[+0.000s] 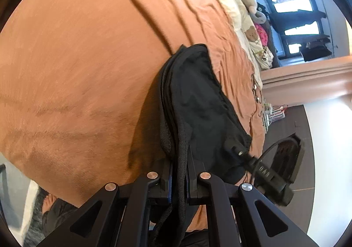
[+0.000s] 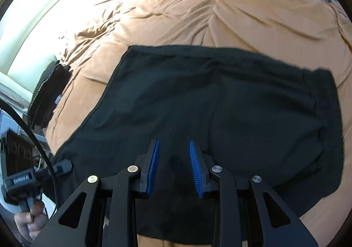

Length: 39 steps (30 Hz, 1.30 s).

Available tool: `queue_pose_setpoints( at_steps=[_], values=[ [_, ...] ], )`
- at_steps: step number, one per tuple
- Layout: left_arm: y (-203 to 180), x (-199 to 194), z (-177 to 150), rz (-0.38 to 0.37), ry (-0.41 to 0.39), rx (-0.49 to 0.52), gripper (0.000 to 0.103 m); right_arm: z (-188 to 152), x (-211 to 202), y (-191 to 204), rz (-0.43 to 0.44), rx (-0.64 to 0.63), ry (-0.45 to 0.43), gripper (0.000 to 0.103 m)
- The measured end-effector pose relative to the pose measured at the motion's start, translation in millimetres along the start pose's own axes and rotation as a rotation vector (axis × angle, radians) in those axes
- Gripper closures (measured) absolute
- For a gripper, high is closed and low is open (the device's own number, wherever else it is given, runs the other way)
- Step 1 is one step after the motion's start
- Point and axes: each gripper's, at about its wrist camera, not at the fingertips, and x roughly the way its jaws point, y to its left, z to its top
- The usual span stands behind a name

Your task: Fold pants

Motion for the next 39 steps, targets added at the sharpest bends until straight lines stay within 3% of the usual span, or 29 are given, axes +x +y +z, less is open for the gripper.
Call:
queue_pose_setpoints(
  at_steps=[2,6,15,19,30,35,39],
  values=[
    [-3.2,-1.5,0.8,0.001,-0.001,0.006,0.095,-7.4,1.5,1.2,0.018,0.000,0.005,0.077],
    [-11.2,-1.9,3.5,0.008,-0.007,0.022,0.095,-25.0,8.5,-1.4,0.059,0.032,0.028,0.087],
    [-41.3,0.1,4.8,0.010,-0.005,0.089,0.095,-59.9,-0.6,-17.8,0.100,0.110,-0.008,0.087],
    [-61.5,4.1,6.3,0.001,0.001,0.136,0.095,-61.8,-8.1,-27.4,0.138,0.115,-0.002,0.087],
    [-133.2,26.2,5.9,-0.051,0.048,0.296,0.095,-59.6,-64.2,-78.5,0.155,0.121,-0.116,0.087],
    [-160.0,46.5,-5.0,-0.072,0.103,0.372,0.095,-66.5,-89.3,-105.8,0.150,0.154,-0.176,0.079],
    [-175.6,66.8,-16.1,-0.084,0.155,0.418,0.095,-73.3,-108.7,-125.0,0.150,0.191,-0.226,0.055]
  ],
)
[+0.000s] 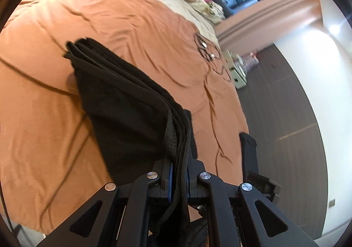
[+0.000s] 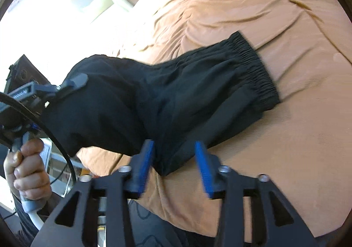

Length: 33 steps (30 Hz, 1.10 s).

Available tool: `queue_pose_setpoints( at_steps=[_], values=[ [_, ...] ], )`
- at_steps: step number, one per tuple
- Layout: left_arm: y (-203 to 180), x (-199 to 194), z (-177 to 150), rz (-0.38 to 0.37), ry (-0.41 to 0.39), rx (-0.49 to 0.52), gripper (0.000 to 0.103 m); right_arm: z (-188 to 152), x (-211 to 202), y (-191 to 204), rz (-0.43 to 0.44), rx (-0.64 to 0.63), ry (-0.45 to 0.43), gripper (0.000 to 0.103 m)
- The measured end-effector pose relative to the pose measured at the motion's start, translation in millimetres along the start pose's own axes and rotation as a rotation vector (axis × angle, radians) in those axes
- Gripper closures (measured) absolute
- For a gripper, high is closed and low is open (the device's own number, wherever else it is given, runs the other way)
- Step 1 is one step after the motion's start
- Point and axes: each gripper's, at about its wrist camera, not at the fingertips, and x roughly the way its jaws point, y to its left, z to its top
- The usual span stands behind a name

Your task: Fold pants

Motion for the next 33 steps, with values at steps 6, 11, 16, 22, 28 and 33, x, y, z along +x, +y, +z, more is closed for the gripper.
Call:
queue_pose_setpoints(
  at_steps=[6,11,16,22,28,33],
  values=[
    [-17.4,30.0,-3.8,-0.002,0.069,0.033,0.095,-10.3,-13.5,-8.3,0.009,0.045,-0.047,0.054],
    [-31.2,53.4,-9.8,-0.002,0.131,0.064,0.095,-22.5,-25.9,-17.7,-0.011,0.077,-0.058,0.054],
    [-41.1,84.8,-18.9,0.001,0.205,0.088,0.095,-33.7,-36.6,-26.0,-0.022,0.096,-0.067,0.054],
    [-48.4,117.5,-39.5,-0.006,0.282,0.094,0.094,-45.7,-53.1,-44.7,-0.008,0.171,-0.068,0.054],
    [-41.8,121.7,-50.2,-0.058,0.334,0.053,0.040,-41.5,-60.1,-60.4,0.089,0.235,-0.091,0.034],
    [-40.7,103.3,-35.1,-0.045,0.273,0.062,0.026,-36.2,-48.9,-72.0,0.092,0.247,-0.090,0.032]
  ],
)
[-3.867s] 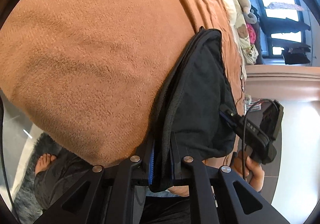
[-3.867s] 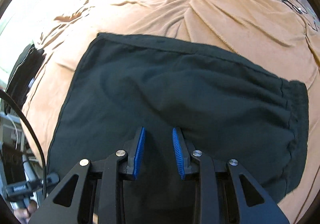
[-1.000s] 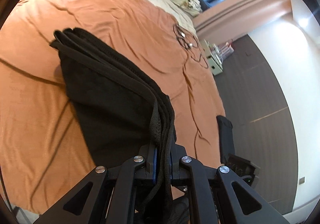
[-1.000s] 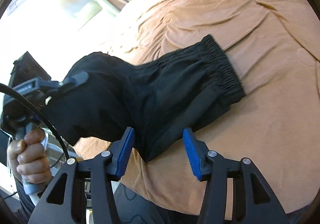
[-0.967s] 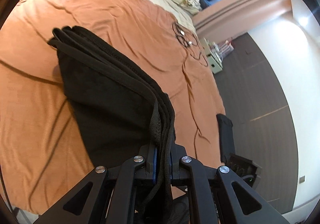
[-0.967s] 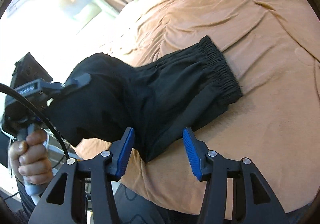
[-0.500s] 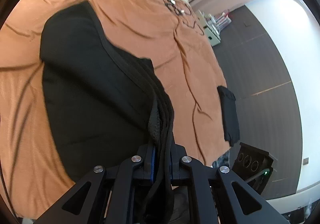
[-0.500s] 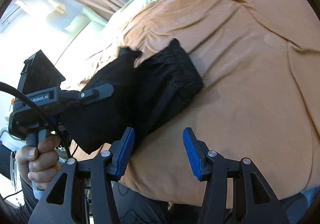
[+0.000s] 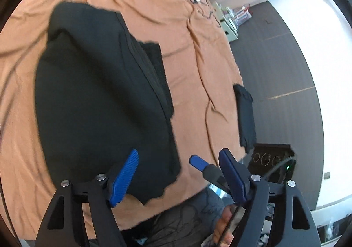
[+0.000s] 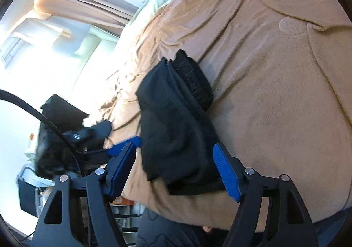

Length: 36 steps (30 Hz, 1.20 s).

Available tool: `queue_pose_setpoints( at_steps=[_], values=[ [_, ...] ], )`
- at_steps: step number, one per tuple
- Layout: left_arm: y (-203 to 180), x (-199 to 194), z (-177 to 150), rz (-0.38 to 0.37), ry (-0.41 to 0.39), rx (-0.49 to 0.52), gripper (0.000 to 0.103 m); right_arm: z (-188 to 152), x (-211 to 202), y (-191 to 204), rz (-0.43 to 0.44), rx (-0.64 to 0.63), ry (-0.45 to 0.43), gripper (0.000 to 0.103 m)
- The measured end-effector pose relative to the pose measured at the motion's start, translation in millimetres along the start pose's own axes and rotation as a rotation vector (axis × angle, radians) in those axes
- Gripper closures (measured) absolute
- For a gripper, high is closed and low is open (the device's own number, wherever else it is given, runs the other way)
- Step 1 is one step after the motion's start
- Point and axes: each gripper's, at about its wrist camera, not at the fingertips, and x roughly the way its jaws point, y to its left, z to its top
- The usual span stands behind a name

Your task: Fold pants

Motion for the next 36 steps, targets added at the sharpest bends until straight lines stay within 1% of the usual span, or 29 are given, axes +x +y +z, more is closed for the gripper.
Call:
queue_pose_setpoints(
  at_steps=[2,6,11,15,19,20,21,22,23,26,27,29,33,36],
  values=[
    [0.5,-4.9,5.7,0.024,-0.018,0.005,0.026,2.9,7.5,-3.3,-0.037,-0.004,0.011,0.032],
    [1.3,-10.7,22.2,0.059,-0.047,0.015,0.026,12.5,19.5,-5.6,-0.051,-0.014,0.029,0.032],
    [-0.2,-11.9,47.3,0.101,-0.078,0.035,0.027,28.3,32.6,-5.4,-0.039,-0.050,0.054,0.032],
    [-0.9,-6.4,67.8,0.151,-0.090,0.041,0.028,31.6,45.6,-4.3,-0.031,-0.096,0.098,0.032],
    [4.9,2.0,78.8,0.191,-0.086,0.029,0.032,31.7,54.7,1.1,-0.023,-0.145,0.124,0.032],
    [7.6,4.7,80.6,0.201,-0.084,0.024,0.034,32.4,57.5,1.6,-0.027,-0.157,0.130,0.035],
    [11.8,6.9,82.0,0.216,-0.079,0.014,0.037,33.9,61.2,0.4,-0.032,-0.163,0.137,0.050],
    [14.7,7.7,81.7,0.225,-0.076,0.009,0.037,35.0,64.9,-0.8,-0.030,-0.166,0.156,0.070],
    [18.1,8.6,81.8,0.235,-0.075,0.004,0.038,36.5,67.3,-2.4,-0.019,-0.162,0.172,0.074],
    [27.3,12.4,82.2,0.257,-0.069,-0.011,0.039,39.3,66.8,-1.7,-0.025,-0.176,0.181,0.083],
    [30.9,13.8,82.3,0.269,-0.067,-0.015,0.040,39.8,64.5,0.4,-0.029,-0.184,0.184,0.088],
    [36.0,16.4,82.0,0.282,-0.064,-0.026,0.041,41.9,59.9,3.6,-0.028,-0.184,0.191,0.095],
    [40.2,22.7,79.0,0.287,-0.052,-0.036,0.042,45.9,38.9,12.9,-0.011,-0.200,0.163,0.097],
    [38.6,28.6,77.8,0.277,-0.043,-0.033,0.042,44.6,22.3,19.2,-0.012,-0.224,0.143,0.098]
  ],
)
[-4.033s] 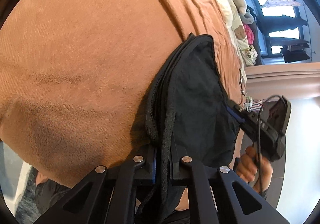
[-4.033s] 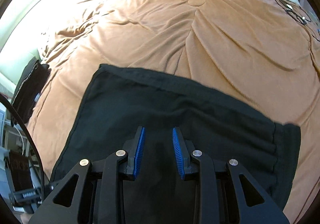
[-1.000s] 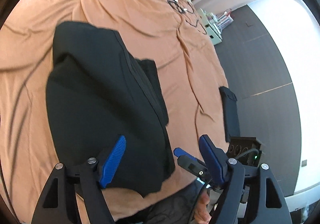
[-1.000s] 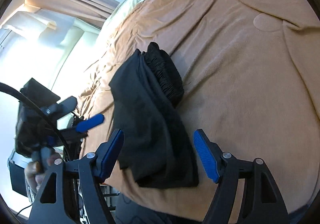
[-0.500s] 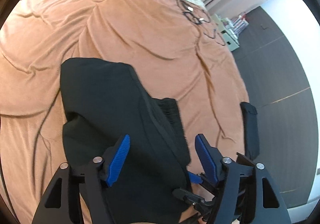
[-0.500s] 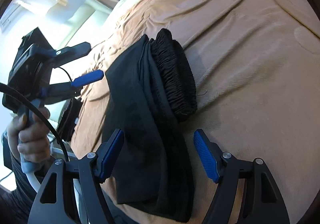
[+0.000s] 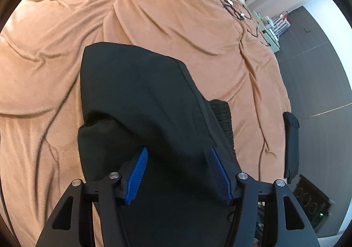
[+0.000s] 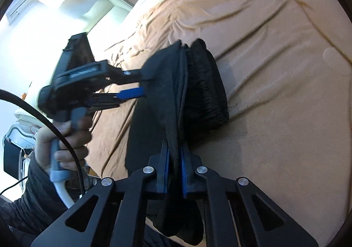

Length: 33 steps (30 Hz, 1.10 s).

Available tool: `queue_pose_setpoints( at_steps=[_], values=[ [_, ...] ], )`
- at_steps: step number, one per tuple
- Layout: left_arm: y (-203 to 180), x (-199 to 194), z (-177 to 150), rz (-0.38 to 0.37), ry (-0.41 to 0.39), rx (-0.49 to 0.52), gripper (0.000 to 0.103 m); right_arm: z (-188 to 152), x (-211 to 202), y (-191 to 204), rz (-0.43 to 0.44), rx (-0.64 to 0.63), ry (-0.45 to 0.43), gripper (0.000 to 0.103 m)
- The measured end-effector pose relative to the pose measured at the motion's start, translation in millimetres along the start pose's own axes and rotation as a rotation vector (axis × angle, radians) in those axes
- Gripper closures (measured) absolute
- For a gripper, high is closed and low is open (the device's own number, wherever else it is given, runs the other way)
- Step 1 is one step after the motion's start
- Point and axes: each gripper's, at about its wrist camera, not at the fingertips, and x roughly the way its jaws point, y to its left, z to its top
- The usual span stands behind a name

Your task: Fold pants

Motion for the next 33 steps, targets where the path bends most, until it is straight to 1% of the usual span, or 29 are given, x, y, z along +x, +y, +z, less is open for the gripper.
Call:
queue_pose_setpoints(
  at_steps=[5,8,11,13,19,22,23,25,26,28,29,31,32,33],
  values=[
    [-11.3,4.9,-2.4,-0.026,0.006,0.021,0.042,-9.3,-18.9,2.5,-0.020,-0.002,-0.020,0.098],
    [-16.7,8.1,-4.2,-0.038,0.011,0.037,0.042,-21.3,-14.2,-1.6,-0.051,0.014,-0.010,0.098],
    [-19.4,8.6,-6.8,-0.043,0.015,0.049,0.042,-28.8,-14.1,-6.3,-0.055,0.042,0.003,0.098],
    [-15.6,6.0,-8.0,-0.037,0.010,0.043,0.042,-31.3,-11.8,-8.5,-0.068,0.054,0.017,0.098],
    [13.2,-17.1,-15.6,-0.025,-0.031,-0.002,0.042,-32.1,-4.3,-7.4,-0.164,0.057,0.056,0.098],
    [27.3,-29.9,-21.4,-0.017,-0.052,-0.022,0.042,-31.0,-2.4,-4.1,-0.177,0.069,0.066,0.097],
    [32.8,-33.8,-23.1,-0.014,-0.059,-0.030,0.042,-29.5,-2.3,-3.5,-0.177,0.077,0.067,0.096],
    [44.7,-39.9,-27.5,-0.015,-0.067,-0.052,0.042,-25.2,-1.2,-0.7,-0.188,0.076,0.072,0.087],
    [49.3,-41.4,-29.6,-0.014,-0.069,-0.061,0.042,-22.7,-3.0,1.2,-0.199,0.070,0.066,0.079],
    [59.8,-42.5,-34.1,-0.015,-0.069,-0.082,0.042,-16.9,-5.6,4.4,-0.188,0.067,0.041,0.062],
    [63.6,-42.4,-35.6,-0.019,-0.067,-0.091,0.042,-11.9,-8.3,7.4,-0.175,0.063,0.026,0.060],
    [70.9,-41.3,-39.0,-0.026,-0.064,-0.110,0.042,-3.4,-9.8,12.2,-0.174,0.044,0.010,0.059],
    [72.8,-40.5,-40.1,-0.030,-0.064,-0.114,0.044,0.0,-11.0,12.6,-0.171,0.035,0.006,0.059],
    [74.5,-39.5,-41.3,-0.035,-0.063,-0.117,0.047,3.1,-14.9,10.3,-0.164,0.029,0.004,0.059]
  ],
)
